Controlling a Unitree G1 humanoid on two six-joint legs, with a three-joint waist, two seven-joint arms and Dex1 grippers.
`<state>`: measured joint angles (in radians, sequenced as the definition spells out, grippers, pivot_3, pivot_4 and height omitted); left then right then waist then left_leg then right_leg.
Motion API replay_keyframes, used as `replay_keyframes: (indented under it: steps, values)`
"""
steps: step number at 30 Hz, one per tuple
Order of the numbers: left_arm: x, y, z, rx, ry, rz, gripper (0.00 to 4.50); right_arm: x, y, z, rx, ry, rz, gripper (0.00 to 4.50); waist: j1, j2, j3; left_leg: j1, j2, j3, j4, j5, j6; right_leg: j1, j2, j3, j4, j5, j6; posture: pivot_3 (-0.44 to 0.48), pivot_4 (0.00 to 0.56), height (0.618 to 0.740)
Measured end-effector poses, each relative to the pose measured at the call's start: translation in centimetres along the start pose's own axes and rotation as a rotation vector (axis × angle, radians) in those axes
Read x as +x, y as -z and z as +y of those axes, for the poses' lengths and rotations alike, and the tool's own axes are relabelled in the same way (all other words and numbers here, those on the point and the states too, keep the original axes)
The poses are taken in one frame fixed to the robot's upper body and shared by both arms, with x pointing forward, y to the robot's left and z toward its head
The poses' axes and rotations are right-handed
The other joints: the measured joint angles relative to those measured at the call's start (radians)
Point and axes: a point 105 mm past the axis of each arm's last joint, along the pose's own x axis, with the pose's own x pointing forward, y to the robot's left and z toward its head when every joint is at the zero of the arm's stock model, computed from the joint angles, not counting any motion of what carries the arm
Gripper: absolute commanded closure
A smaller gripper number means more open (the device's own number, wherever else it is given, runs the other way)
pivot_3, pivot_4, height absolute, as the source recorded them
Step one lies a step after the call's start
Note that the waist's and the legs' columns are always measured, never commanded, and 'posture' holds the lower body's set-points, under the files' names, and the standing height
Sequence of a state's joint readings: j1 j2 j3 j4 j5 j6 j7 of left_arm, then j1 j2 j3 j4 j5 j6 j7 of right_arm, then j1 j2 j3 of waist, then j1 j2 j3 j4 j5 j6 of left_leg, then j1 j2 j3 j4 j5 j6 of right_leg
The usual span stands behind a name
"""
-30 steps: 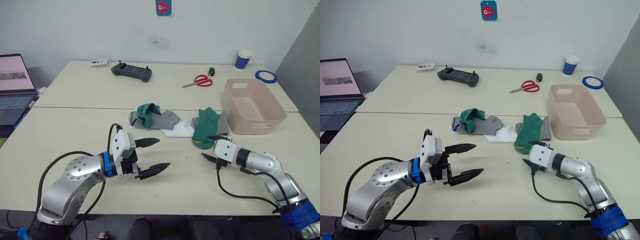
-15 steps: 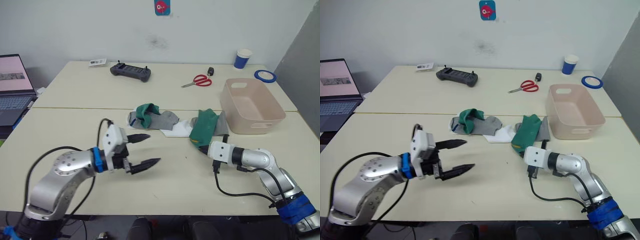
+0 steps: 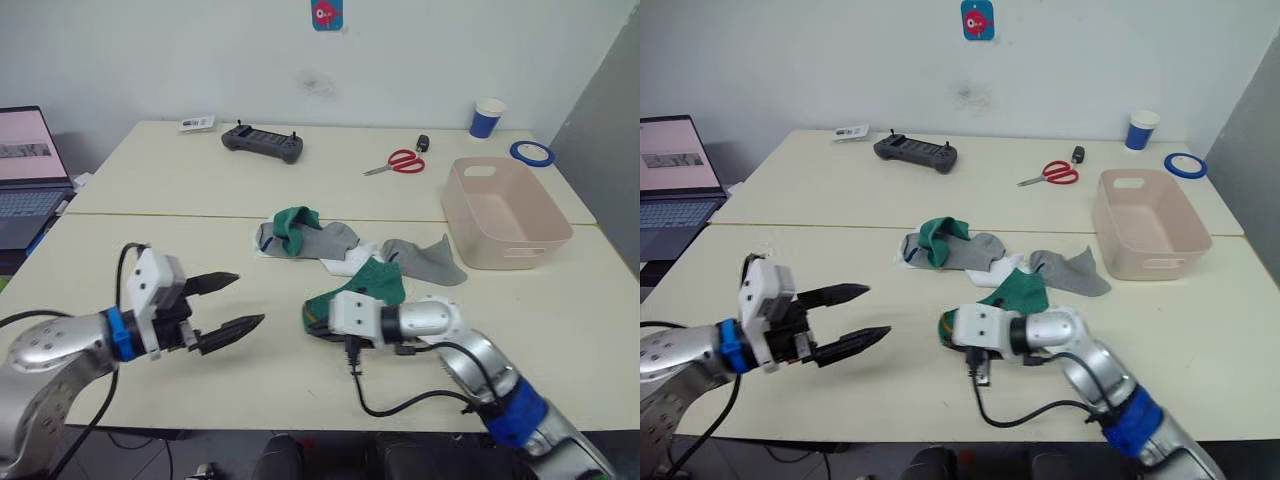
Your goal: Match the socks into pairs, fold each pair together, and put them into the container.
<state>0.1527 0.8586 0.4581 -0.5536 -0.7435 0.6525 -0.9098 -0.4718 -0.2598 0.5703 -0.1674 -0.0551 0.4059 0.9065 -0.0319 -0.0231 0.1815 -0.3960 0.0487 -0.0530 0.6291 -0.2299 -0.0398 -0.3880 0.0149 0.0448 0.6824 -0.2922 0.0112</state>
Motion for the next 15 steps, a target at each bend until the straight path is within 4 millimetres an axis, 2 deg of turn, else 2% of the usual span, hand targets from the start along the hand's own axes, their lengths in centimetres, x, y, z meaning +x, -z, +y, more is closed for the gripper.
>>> replay_keyframes:
  steps: [2,5,7,9,15]
  values:
    - [-0.6,0.3,0.0,-0.02,-0.022,0.016,0.0,2.1,-0.3,0.5,0.071,-0.017,-0.008,4.47,0.001,0.0,0.0,0.0,0.0,0.0,0.0,0.0,0.0,0.0,0.0,0.0,0.0,0.0,0.0,0.0,0.15,0.74]
    - [-1.1,0.5,-0.1,-0.035,-0.034,0.026,0.0,3.4,-0.1,0.9,0.106,-0.026,0.006,3.95,0.005,0.0,0.0,0.0,-0.001,-0.001,0.0,0.0,0.0,0.0,0.0,-0.001,0.0,0.0,-0.001,0.0,0.15,0.74]
    - [-1.4,0.9,-0.2,-0.052,-0.044,0.04,0.0,3.3,0.2,0.8,0.117,-0.025,0.022,3.37,0.005,0.0,0.0,-0.001,-0.002,0.0,0.0,0.0,0.0,0.0,-0.001,0.0,-0.001,0.0,0.0,0.0,0.15,0.74]
    - [-1.5,1.3,-0.2,-0.068,-0.051,0.043,0.0,2.5,0.8,0.5,0.129,-0.012,0.049,2.61,0.004,0.0,0.0,-0.001,-0.002,0.001,0.0,0.0,0.0,0.0,-0.002,0.0,-0.001,0.0,0.0,0.0,0.15,0.74]
    - [-1.1,2.1,0.6,-0.143,-0.123,-0.019,0.0,-0.5,-0.6,0.5,0.095,-0.023,0.031,0.42,0.001,0.0,0.0,0.0,0.0,-0.001,-0.001,0.0,0.0,-0.001,-0.001,-0.001,0.0,-0.001,-0.001,0.0,0.15,0.74]
